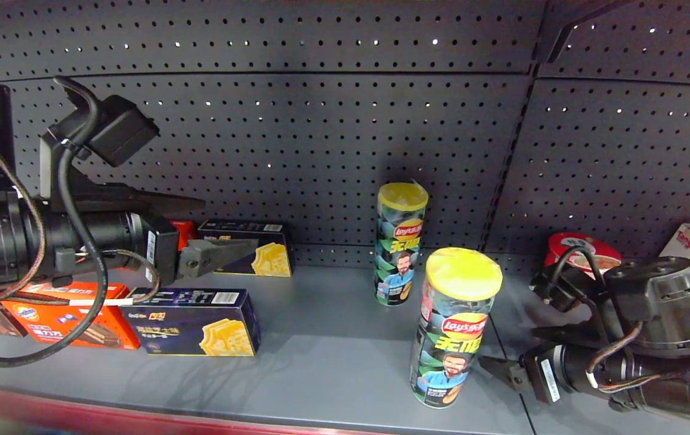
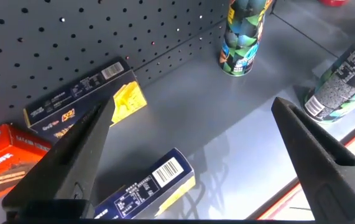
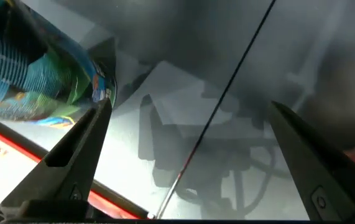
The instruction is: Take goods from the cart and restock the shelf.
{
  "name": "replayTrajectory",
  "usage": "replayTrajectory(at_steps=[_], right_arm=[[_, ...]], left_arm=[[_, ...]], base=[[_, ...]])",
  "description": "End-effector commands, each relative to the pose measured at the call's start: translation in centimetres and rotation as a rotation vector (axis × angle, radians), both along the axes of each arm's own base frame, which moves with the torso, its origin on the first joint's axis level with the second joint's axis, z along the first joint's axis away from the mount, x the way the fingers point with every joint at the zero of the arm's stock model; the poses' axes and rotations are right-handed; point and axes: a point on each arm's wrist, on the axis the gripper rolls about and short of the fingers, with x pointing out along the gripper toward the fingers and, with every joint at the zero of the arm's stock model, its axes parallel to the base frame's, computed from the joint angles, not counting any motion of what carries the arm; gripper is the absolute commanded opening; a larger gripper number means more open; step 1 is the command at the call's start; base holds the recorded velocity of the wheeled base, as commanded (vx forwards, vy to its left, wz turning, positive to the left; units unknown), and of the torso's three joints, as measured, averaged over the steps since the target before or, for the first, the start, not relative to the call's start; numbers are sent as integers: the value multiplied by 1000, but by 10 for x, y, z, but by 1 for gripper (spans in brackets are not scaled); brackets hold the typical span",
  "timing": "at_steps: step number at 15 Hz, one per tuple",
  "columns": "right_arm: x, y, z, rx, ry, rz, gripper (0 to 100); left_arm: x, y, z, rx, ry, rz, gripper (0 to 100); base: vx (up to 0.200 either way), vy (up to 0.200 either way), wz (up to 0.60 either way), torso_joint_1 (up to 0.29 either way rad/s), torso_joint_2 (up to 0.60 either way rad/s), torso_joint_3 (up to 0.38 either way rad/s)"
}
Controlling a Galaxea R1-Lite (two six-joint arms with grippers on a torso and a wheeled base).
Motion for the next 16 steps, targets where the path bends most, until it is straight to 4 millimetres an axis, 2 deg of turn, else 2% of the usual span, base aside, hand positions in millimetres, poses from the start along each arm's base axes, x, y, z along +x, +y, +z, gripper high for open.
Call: replayTrajectory(at_steps=[1,5,16], right_arm=[[4,3,-2,-4,7,3,100],[14,15,2,4,-4,24,100],[23,35,0,-2,1,63,100]], left_arm=[[3,-1,-2,2,7,-1,100],[8,-2,-3,-1,-5,-4,100],[12,-3,-7,7,3,-6,100]], base=[[0,0,0,0,0,0],[0,0,0,0,0,0],[0,0,0,0,0,0]])
